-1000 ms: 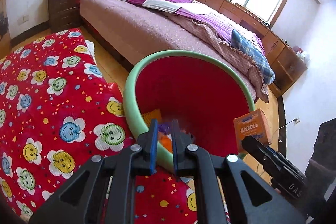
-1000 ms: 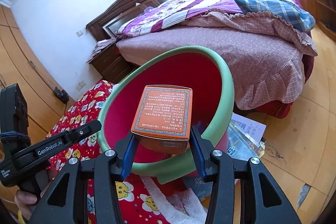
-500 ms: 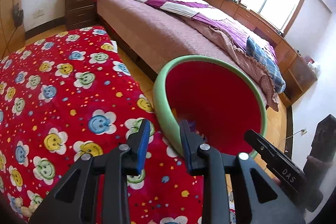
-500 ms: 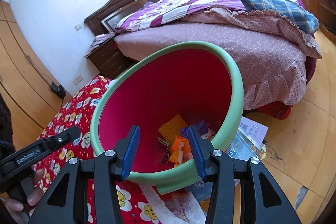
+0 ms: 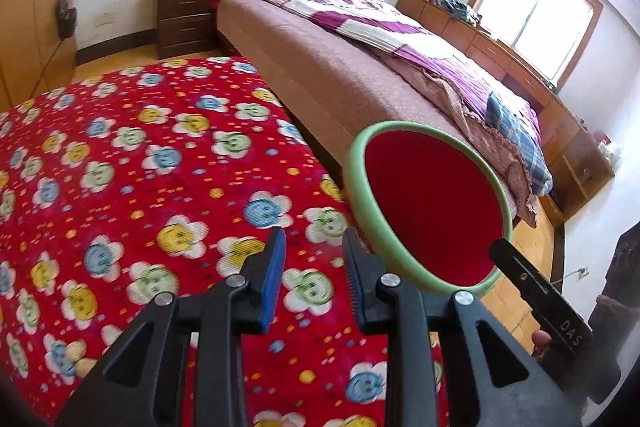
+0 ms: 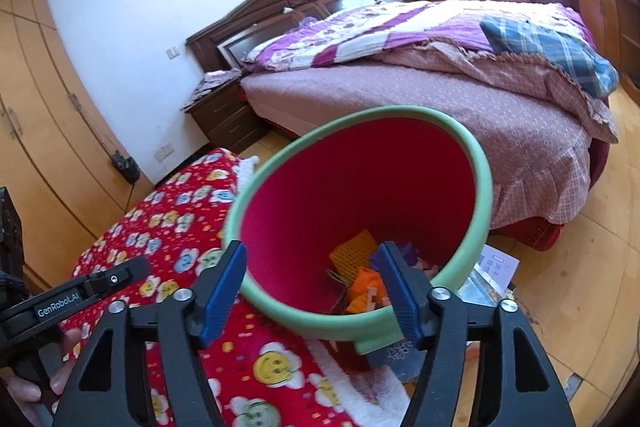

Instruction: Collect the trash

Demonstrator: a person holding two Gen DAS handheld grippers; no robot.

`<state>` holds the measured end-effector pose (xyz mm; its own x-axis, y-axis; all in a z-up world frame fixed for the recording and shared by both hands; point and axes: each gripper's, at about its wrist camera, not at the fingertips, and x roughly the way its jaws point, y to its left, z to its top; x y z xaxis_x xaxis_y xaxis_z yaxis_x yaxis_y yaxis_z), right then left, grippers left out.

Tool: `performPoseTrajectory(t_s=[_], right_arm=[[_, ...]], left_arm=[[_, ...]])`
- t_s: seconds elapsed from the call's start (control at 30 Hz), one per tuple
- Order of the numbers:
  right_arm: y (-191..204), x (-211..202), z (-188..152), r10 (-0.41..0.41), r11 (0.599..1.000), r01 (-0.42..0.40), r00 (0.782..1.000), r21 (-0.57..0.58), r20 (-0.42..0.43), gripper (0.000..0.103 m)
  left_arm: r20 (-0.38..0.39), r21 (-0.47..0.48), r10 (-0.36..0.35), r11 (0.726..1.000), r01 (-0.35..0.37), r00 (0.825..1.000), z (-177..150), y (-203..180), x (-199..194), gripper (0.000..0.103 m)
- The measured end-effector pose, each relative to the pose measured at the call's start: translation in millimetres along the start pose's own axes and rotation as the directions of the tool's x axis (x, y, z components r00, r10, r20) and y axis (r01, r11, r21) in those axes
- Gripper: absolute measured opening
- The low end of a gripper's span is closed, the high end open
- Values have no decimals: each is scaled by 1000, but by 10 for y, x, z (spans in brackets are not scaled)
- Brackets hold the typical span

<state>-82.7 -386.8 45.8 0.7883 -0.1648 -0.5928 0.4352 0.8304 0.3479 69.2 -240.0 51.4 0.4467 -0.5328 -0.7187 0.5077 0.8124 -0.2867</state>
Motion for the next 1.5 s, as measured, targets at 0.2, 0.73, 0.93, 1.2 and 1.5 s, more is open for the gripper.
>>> performPoseTrajectory(t_s=[0.2,0.73,0.93,1.2,1.5], right_arm=[[291,-138,-68,49,998,-48,999,-46,14,71],[1105,-373,-464,163,967,-158,987,-201,9,72],[1358,-404,-669,196,947,-191,981,-257,-8,72],[1577,-423,-913,237,919,-228,972,-321,-11,75],[1625,-423,-1036,236,915,-221,972,-338,2,75]], left_arm=[[39,-25,47,999,-46,998,-97,196,-302,29],[98,-131,190,976,-176,977,-490,845,-960,29],[115,-163,270,954,-250,956,-679,1058,-1130,29],[133,-169,374,921,-351,918,-934,1168,-1214,29],[153,-177,437,894,-411,886,-1076,1196,-1241,29]])
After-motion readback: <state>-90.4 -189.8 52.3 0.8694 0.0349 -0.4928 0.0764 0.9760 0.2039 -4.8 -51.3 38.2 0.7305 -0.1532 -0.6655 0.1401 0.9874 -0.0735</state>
